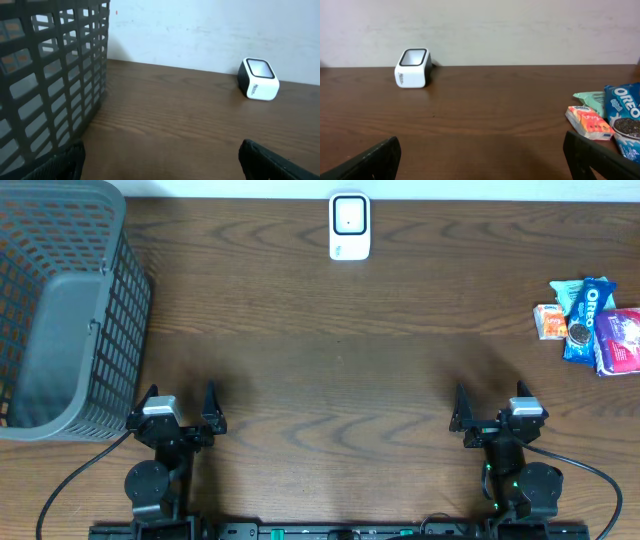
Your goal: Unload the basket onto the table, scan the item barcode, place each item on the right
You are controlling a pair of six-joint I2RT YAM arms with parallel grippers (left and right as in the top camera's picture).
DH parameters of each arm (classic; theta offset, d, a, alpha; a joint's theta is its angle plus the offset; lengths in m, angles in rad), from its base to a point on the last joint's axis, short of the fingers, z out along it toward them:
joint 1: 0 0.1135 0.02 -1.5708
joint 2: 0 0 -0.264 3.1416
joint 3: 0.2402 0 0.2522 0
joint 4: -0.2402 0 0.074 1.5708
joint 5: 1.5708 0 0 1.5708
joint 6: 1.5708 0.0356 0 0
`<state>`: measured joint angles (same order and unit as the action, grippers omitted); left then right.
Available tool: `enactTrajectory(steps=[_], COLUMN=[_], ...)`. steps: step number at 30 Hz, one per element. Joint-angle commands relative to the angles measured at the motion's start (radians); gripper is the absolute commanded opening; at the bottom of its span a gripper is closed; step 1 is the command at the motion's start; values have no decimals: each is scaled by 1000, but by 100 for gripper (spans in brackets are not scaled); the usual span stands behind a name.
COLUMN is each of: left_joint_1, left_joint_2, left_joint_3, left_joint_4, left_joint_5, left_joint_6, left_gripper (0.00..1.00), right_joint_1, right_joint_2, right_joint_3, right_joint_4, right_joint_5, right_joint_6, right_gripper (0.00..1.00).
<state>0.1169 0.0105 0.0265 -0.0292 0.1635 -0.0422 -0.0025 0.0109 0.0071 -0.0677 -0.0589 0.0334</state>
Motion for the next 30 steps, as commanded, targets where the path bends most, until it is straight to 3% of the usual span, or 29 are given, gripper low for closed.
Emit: enactTrajectory(steps=[1, 30], left_joint_1=[-14, -45], left_joint_2=[-9, -9], left_joint_3=[-23, -23], left_joint_4=[-26, -27], left_joint_5=[36, 9], left_joint_6=[43, 38], left_gripper=[98, 98], right_joint_1=[9, 9], right_joint_2=[-6, -6], right_joint_3=[-2, -2], right_joint_4=[-4, -4], right_joint_5=[-2, -2], right_joint_6=[-5, -5], right_gripper=[99, 99])
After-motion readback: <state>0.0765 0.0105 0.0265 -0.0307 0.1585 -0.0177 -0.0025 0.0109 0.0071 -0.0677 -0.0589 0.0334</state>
